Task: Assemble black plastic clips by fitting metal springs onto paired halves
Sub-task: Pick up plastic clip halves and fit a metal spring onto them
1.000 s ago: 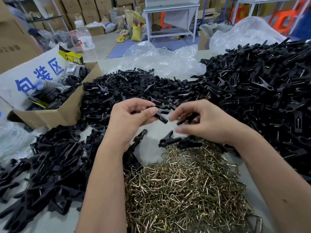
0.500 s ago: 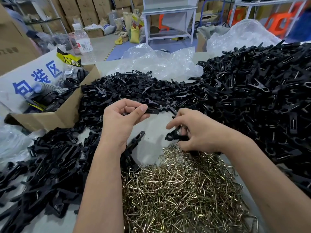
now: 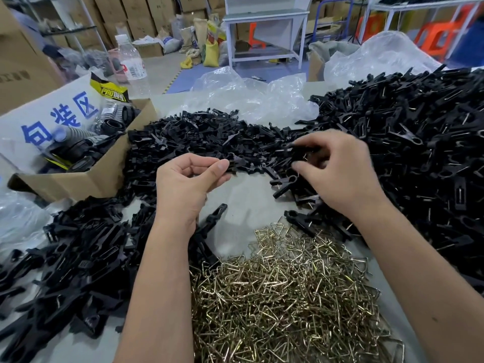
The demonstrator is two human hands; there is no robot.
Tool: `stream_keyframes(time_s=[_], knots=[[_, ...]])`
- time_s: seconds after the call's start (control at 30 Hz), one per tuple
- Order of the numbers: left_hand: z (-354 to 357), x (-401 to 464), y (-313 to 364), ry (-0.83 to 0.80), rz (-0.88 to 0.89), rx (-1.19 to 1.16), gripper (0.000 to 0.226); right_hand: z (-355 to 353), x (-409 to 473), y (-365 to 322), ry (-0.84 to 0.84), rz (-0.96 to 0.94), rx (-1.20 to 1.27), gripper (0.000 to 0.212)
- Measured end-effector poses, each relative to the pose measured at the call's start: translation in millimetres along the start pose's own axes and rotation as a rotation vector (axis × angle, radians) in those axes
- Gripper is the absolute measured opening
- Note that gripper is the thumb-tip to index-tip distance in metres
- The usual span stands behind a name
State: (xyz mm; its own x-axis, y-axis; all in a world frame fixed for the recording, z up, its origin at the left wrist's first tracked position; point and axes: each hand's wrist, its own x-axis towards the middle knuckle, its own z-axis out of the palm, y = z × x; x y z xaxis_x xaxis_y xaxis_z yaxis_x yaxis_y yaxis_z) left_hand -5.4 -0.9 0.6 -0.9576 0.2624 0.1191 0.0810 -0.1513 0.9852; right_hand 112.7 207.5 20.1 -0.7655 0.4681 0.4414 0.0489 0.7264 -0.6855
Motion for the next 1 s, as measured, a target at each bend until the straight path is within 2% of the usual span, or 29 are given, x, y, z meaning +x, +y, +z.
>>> stream_keyframes(time_s=[0.07,0.1,0.13,0.17,0.2,0.27,0.3,0.37,0.43,0.5,0.57,0.63,0.7,0.77,0.83,0.9,1.0], knots=[[1,-1,1,0.014,0.008,-0.013,0.030,-3,0,2,0.059,-0.018,-0.192,0.055],[1,-1,2,0.022,0.008,-0.017,0.030,-5,0,2,0.053,-0.048,-0.276,0.055],[1,-1,1,0.027,0.006,-0.013,0.030,-6,0,1,0.027,-0.082,-0.327,0.046],[1,-1,2,0.027,0.004,0.000,0.029,-9,1,-2,-0.055,-0.103,-0.329,0.032],[1,-1,2,0.025,0.004,0.014,0.028,-10,1,-6,-0.209,-0.084,-0.307,0.022],[1,-1,2,0.017,0.010,0.017,0.028,-7,-4,-14,-0.541,-0.019,-0.342,0.020],[1,-1,2,0.012,0.013,0.007,0.026,-4,-6,-16,-0.632,-0.011,-0.401,0.021],[1,-1,1,0.009,0.016,0.021,0.022,-1,-9,-14,-0.674,-0.013,-0.456,0.021],[0,0,0,0.020,0.015,0.066,0.022,-3,-7,-13,-0.620,-0.018,-0.405,0.018],[-1,1,-1,0.035,0.018,0.081,0.022,-7,-1,-11,-0.405,-0.047,-0.312,0.021],[-1,1,0,0.033,0.029,0.072,0.023,-7,2,-8,-0.140,-0.103,-0.327,0.032],[0,1,0,0.017,0.049,0.043,0.024,-4,0,-11,-0.070,-0.123,-0.345,0.037],[0,1,0,0.002,0.071,0.013,0.026,0,-4,-19,-0.221,-0.151,-0.306,0.027],[-1,2,-1,-0.002,0.081,0.003,0.028,6,-9,-26,-0.557,-0.076,-0.228,0.022],[-2,3,-1,0.000,0.085,0.007,0.029,15,-15,-29,-0.809,-0.015,-0.251,0.032],[-3,4,-2,-0.004,0.082,0.010,0.031,21,-19,-29,-0.867,-0.054,-0.297,0.028],[-3,5,-3,-0.009,0.067,0.015,0.035,18,-17,-27,-0.833,-0.062,-0.187,0.015]])
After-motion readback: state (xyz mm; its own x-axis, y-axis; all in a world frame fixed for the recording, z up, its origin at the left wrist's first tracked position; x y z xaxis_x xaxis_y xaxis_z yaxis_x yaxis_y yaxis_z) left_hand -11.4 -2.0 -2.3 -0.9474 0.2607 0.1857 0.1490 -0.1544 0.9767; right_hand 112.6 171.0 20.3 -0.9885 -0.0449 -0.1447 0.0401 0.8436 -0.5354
